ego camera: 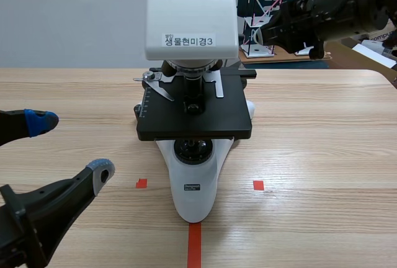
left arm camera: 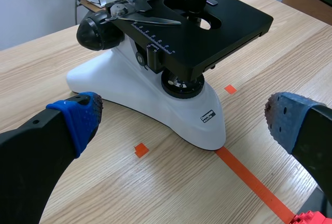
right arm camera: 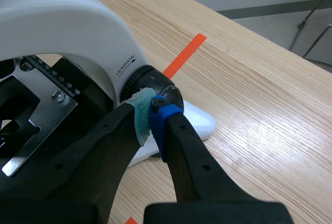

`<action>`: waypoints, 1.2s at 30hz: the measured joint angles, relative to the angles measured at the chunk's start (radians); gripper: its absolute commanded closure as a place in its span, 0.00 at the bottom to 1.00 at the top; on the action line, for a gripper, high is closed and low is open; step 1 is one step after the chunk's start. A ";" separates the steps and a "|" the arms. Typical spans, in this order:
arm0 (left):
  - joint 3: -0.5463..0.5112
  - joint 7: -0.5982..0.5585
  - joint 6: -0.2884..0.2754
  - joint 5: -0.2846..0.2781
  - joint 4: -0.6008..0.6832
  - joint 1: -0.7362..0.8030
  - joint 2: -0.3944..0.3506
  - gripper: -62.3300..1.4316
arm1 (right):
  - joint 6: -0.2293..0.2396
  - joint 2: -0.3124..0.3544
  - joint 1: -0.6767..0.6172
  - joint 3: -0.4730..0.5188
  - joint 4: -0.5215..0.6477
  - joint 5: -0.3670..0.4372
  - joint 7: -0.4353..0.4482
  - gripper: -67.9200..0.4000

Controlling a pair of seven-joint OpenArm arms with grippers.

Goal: Return to the home posture

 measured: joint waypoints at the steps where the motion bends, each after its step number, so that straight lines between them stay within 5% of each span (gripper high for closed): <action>1: 0.000 0.000 0.000 0.000 0.000 0.000 0.000 0.00 | 0.000 0.003 -0.007 0.000 0.000 0.000 0.013 0.98; 4: 0.000 0.000 0.000 0.000 0.000 0.000 0.000 0.00 | 0.000 0.010 -0.023 0.010 0.000 0.000 0.037 0.86; 9: 0.000 0.000 0.000 0.000 0.000 0.000 0.000 0.00 | 0.031 0.046 -0.098 0.072 0.040 -0.008 0.142 0.51; 17: 0.000 0.000 0.000 0.000 0.000 0.000 0.000 0.00 | 0.079 0.122 -0.404 0.244 0.210 -0.048 0.434 0.18; 29: 0.000 0.000 0.000 0.000 0.000 0.000 0.000 0.00 | 0.096 0.127 -0.972 0.486 0.491 -0.356 0.962 0.13; 36: 0.000 0.000 0.000 0.003 0.000 0.000 0.000 0.00 | 0.093 0.127 -1.217 0.550 0.573 -0.457 1.113 0.13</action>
